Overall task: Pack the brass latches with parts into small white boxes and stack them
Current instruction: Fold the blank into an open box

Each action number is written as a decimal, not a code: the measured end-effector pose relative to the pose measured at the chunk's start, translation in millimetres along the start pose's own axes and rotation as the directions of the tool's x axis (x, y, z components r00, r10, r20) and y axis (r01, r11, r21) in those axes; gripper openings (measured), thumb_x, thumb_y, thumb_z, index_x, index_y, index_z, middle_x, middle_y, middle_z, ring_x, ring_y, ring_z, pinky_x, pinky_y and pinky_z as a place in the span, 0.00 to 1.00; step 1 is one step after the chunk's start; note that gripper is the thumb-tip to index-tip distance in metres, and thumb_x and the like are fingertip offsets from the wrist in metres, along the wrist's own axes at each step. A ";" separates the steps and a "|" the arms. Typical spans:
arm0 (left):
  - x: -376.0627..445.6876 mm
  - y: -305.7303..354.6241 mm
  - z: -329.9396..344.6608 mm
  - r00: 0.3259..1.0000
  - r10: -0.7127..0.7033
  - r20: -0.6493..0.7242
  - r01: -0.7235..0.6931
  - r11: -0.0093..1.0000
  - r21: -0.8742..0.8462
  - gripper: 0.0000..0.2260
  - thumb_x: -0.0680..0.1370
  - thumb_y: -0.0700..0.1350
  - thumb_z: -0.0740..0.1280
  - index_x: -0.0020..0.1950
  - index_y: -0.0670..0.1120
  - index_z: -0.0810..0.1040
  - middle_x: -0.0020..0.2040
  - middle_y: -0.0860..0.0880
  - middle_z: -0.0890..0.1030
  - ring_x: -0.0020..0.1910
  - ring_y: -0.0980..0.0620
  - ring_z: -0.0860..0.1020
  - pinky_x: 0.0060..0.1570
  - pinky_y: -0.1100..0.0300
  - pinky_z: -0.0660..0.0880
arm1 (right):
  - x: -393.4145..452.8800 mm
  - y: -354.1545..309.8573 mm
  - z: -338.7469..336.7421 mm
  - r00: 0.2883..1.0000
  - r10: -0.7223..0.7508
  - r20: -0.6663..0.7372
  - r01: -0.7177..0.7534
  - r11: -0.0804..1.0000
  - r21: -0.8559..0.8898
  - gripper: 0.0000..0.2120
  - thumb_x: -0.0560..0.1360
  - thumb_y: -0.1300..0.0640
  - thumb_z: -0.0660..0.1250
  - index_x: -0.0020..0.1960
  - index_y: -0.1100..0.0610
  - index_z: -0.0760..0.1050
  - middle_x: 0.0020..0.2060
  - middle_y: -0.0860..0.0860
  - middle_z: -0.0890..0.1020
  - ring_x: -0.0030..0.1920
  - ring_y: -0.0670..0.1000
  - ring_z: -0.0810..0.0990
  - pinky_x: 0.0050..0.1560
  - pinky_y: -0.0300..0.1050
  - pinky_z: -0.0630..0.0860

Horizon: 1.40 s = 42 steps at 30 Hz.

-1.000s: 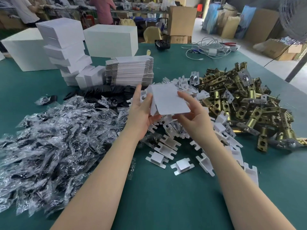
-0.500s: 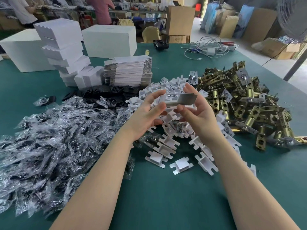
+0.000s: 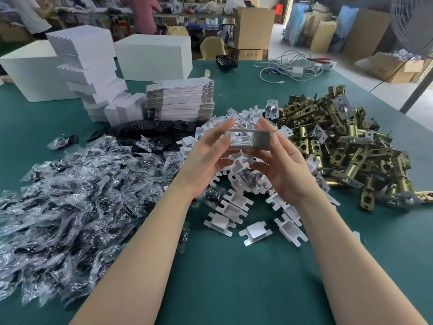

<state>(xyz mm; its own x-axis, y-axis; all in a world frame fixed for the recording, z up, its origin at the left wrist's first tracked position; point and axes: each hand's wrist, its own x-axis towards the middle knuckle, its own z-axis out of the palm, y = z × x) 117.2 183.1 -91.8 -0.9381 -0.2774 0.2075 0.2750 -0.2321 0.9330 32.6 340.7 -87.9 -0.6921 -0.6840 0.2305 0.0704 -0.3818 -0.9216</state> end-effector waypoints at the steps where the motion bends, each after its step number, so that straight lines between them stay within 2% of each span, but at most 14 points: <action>1: -0.9 0.6 0.6 1.000 0.012 -0.016 -0.011 0.999 0.042 0.28 0.63 0.66 0.77 0.60 0.59 0.80 0.57 0.52 0.83 0.51 0.51 0.82 0.49 0.60 0.78 | -0.1 0.0 0.4 1.000 -0.005 -0.017 0.004 1.000 -0.020 0.24 0.72 0.45 0.68 0.67 0.46 0.74 0.51 0.50 0.83 0.51 0.53 0.81 0.48 0.44 0.79; 3: -2.4 2.3 1.7 0.998 0.054 -0.039 -0.047 0.986 0.161 0.25 0.63 0.68 0.75 0.56 0.60 0.82 0.63 0.52 0.80 0.55 0.51 0.82 0.49 0.57 0.79 | 0.0 0.8 0.6 0.998 -0.026 -0.063 0.021 0.996 -0.083 0.23 0.70 0.44 0.73 0.63 0.47 0.77 0.56 0.55 0.82 0.51 0.58 0.80 0.49 0.48 0.79; 5: -2.8 1.7 2.9 0.993 0.111 -0.049 -0.096 0.966 0.240 0.19 0.68 0.63 0.76 0.54 0.58 0.82 0.60 0.59 0.81 0.52 0.58 0.83 0.44 0.61 0.80 | -0.1 2.7 0.1 0.994 -0.067 -0.089 0.055 0.990 -0.128 0.18 0.70 0.46 0.74 0.58 0.47 0.80 0.56 0.59 0.82 0.51 0.61 0.81 0.51 0.53 0.79; 7: -2.5 -0.4 5.1 0.985 0.161 -0.066 -0.133 0.941 0.312 0.12 0.71 0.57 0.73 0.53 0.57 0.81 0.56 0.64 0.81 0.49 0.61 0.83 0.42 0.60 0.81 | -0.2 5.0 1.2 0.987 -0.126 -0.095 0.108 0.979 -0.175 0.11 0.72 0.51 0.72 0.54 0.49 0.80 0.55 0.60 0.82 0.48 0.58 0.84 0.46 0.48 0.80; 10: -1.9 -2.9 6.5 0.969 0.224 -0.101 -0.174 0.916 0.363 0.07 0.74 0.54 0.71 0.51 0.60 0.82 0.55 0.61 0.82 0.48 0.60 0.82 0.45 0.52 0.82 | 1.1 8.9 3.1 0.974 -0.205 -0.096 0.175 0.951 -0.255 0.07 0.77 0.60 0.67 0.53 0.52 0.80 0.58 0.59 0.80 0.44 0.51 0.85 0.41 0.39 0.79; 12: -2.5 -1.1 6.7 0.969 0.229 -0.094 -0.186 0.924 0.335 0.08 0.77 0.49 0.72 0.51 0.63 0.84 0.57 0.59 0.82 0.53 0.56 0.82 0.45 0.56 0.82 | 1.3 9.1 3.5 0.974 -0.205 -0.095 0.177 0.954 -0.242 0.09 0.78 0.63 0.67 0.53 0.51 0.81 0.58 0.58 0.80 0.44 0.49 0.85 0.42 0.37 0.79; 14: -3.1 0.6 6.2 0.976 0.203 -0.083 -0.177 0.952 0.251 0.10 0.78 0.45 0.72 0.50 0.62 0.85 0.59 0.58 0.82 0.56 0.53 0.82 0.42 0.60 0.81 | 0.5 6.8 3.6 0.980 -0.174 -0.097 0.153 0.969 -0.193 0.10 0.75 0.59 0.69 0.50 0.46 0.83 0.60 0.57 0.79 0.45 0.50 0.85 0.43 0.38 0.79; 17: -4.4 4.0 6.4 0.984 0.153 -0.089 -0.140 0.981 0.138 0.06 0.75 0.47 0.74 0.46 0.59 0.85 0.62 0.55 0.82 0.47 0.48 0.85 0.38 0.63 0.79 | -0.1 3.6 2.6 0.987 -0.143 -0.076 0.130 0.980 -0.148 0.08 0.71 0.55 0.71 0.46 0.43 0.84 0.63 0.50 0.77 0.47 0.50 0.85 0.44 0.39 0.79; 21: -4.9 5.4 3.5 0.993 0.106 -0.060 -0.104 0.994 0.038 0.07 0.72 0.44 0.75 0.44 0.57 0.86 0.65 0.54 0.80 0.41 0.50 0.84 0.40 0.62 0.79 | -1.0 0.9 2.2 0.987 -0.152 -0.044 0.145 0.980 -0.136 0.09 0.70 0.56 0.72 0.46 0.43 0.84 0.65 0.51 0.75 0.46 0.49 0.85 0.43 0.38 0.78; 29: -5.6 4.5 6.8 0.990 0.118 -0.079 -0.113 0.992 0.062 0.08 0.70 0.43 0.77 0.42 0.57 0.86 0.61 0.54 0.83 0.37 0.49 0.84 0.33 0.64 0.78 | -1.8 1.7 6.0 0.982 -0.154 -0.106 0.138 0.980 -0.142 0.09 0.70 0.57 0.71 0.43 0.42 0.84 0.64 0.51 0.76 0.44 0.53 0.83 0.37 0.39 0.77; 34: -6.0 7.1 6.8 0.993 0.086 -0.079 -0.084 0.996 0.025 0.09 0.70 0.41 0.76 0.38 0.56 0.86 0.61 0.55 0.83 0.38 0.48 0.84 0.32 0.63 0.78 | -0.6 -0.5 7.2 0.982 -0.171 -0.078 0.163 0.982 -0.095 0.15 0.69 0.66 0.72 0.37 0.45 0.84 0.63 0.53 0.76 0.45 0.52 0.83 0.38 0.35 0.77; 37: -5.6 7.9 7.3 0.993 0.078 -0.083 -0.076 0.997 0.032 0.12 0.70 0.38 0.73 0.35 0.55 0.85 0.59 0.55 0.83 0.43 0.47 0.84 0.34 0.62 0.78 | -0.4 -1.3 8.1 0.983 -0.166 -0.083 0.159 0.983 -0.089 0.17 0.69 0.69 0.70 0.34 0.46 0.83 0.62 0.53 0.76 0.41 0.49 0.82 0.34 0.36 0.76; 40: -3.1 6.1 6.4 0.993 0.081 -0.089 -0.079 0.996 0.028 0.14 0.69 0.35 0.71 0.31 0.54 0.83 0.57 0.55 0.84 0.59 0.47 0.80 0.33 0.62 0.77 | 0.6 -0.1 6.3 0.985 -0.156 -0.075 0.149 0.985 -0.088 0.26 0.71 0.77 0.65 0.31 0.47 0.81 0.61 0.53 0.76 0.45 0.48 0.80 0.32 0.37 0.74; 42: -2.2 3.9 5.2 0.993 0.085 -0.080 -0.084 0.996 0.024 0.16 0.69 0.34 0.69 0.28 0.54 0.82 0.56 0.55 0.84 0.64 0.47 0.77 0.32 0.62 0.77 | 1.4 1.3 5.5 0.986 -0.150 -0.071 0.144 0.985 -0.091 0.32 0.72 0.82 0.58 0.29 0.47 0.80 0.60 0.52 0.75 0.48 0.47 0.80 0.31 0.38 0.73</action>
<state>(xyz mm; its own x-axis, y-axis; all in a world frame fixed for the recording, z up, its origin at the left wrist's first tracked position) 119.2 187.7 -87.1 -0.8914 -0.3695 0.2622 0.3474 -0.1858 0.9191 35.6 335.9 -87.1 -0.7444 -0.5727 0.3434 -0.0955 -0.4177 -0.9036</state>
